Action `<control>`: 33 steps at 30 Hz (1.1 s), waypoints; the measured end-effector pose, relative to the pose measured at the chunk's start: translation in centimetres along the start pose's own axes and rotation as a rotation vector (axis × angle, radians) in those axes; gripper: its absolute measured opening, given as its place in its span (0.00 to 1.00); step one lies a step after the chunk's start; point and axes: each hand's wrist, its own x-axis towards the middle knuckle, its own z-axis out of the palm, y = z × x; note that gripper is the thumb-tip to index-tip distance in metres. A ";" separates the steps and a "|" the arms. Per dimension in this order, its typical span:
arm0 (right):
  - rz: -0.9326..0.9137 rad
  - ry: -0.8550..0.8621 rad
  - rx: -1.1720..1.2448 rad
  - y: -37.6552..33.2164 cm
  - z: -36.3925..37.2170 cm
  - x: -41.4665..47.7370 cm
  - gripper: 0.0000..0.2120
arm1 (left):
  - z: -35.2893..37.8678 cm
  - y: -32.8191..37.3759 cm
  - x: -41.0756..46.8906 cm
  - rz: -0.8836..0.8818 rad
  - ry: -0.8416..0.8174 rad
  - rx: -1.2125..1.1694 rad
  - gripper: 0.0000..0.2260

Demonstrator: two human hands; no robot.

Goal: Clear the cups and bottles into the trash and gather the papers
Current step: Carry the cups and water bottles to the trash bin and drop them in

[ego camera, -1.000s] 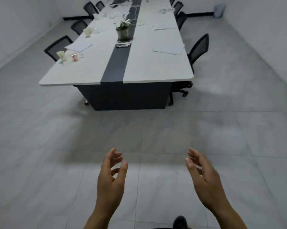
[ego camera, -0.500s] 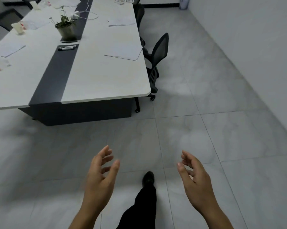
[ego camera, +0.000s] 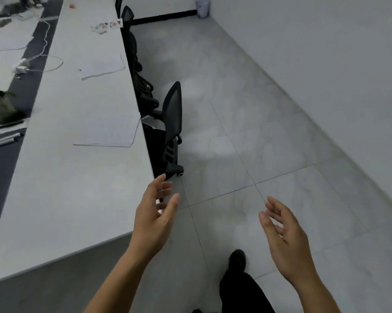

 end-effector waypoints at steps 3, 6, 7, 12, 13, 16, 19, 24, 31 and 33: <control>0.063 0.036 0.002 1.6 -1.2 15.9 0.21 | 8.7 0.2 14.4 -0.026 -0.034 0.051 0.23; 0.043 -0.026 0.036 1.6 -0.4 19.1 0.19 | 9.7 1.0 16.1 -0.046 -0.026 -0.030 0.22; 0.032 -0.039 0.045 1.0 -0.7 22.3 0.19 | 10.9 1.1 18.4 -0.062 -0.001 -0.039 0.21; -0.086 -0.130 -0.002 -6.1 -0.6 41.5 0.21 | 13.9 5.9 32.8 -0.064 0.103 -0.031 0.23; -0.084 -0.159 -0.009 -7.6 -0.3 44.7 0.22 | 14.1 6.4 35.3 -0.076 0.133 -0.043 0.23; -0.140 -0.257 -0.049 -10.9 1.7 53.2 0.22 | 14.9 7.5 42.4 -0.073 0.221 -0.075 0.23; -0.151 -0.315 -0.078 -12.1 4.6 62.2 0.22 | 16.7 6.4 50.3 -0.113 0.275 -0.105 0.23; -0.154 -0.357 -0.181 -13.4 10.1 77.7 0.23 | 19.5 3.7 66.1 -0.168 0.298 -0.142 0.23; -0.172 -0.304 -0.194 -21.6 14.0 97.9 0.24 | 18.3 6.8 89.4 -0.164 0.269 -0.114 0.22; -0.163 -0.256 -0.148 -23.2 15.1 103.2 0.22 | 17.8 7.7 95.7 -0.131 0.258 -0.075 0.22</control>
